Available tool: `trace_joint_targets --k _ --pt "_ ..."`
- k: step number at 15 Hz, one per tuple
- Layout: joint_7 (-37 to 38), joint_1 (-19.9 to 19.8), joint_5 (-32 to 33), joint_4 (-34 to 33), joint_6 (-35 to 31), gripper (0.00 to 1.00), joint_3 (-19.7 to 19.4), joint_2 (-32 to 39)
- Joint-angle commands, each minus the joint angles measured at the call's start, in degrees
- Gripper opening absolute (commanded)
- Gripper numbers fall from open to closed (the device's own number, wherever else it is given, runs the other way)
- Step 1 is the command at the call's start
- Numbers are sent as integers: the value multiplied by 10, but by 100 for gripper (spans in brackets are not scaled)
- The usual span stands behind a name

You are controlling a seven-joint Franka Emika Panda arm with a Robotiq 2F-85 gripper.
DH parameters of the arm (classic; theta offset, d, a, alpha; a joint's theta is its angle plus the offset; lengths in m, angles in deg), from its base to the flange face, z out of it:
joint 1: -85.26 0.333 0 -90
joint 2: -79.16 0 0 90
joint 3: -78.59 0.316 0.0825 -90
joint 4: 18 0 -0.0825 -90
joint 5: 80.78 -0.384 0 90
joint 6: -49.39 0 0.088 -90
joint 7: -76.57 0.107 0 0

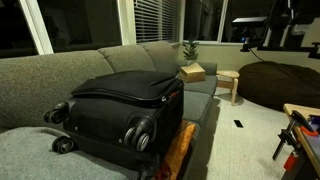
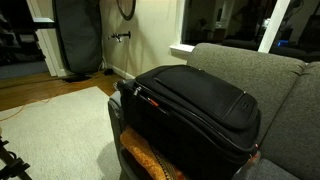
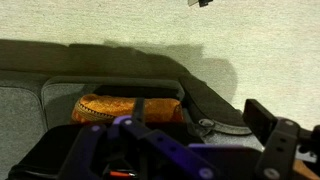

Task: Close the zipper

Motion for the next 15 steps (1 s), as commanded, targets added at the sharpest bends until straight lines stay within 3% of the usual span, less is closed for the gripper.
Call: trace_joint_targets --k 1,9,15 --pt "-1 -1 0 1 2 100 0 1" --pt "-3 0 -1 1 0 100 0 8" --pt "-16 -4 7 -47 -29 100 -2 117"
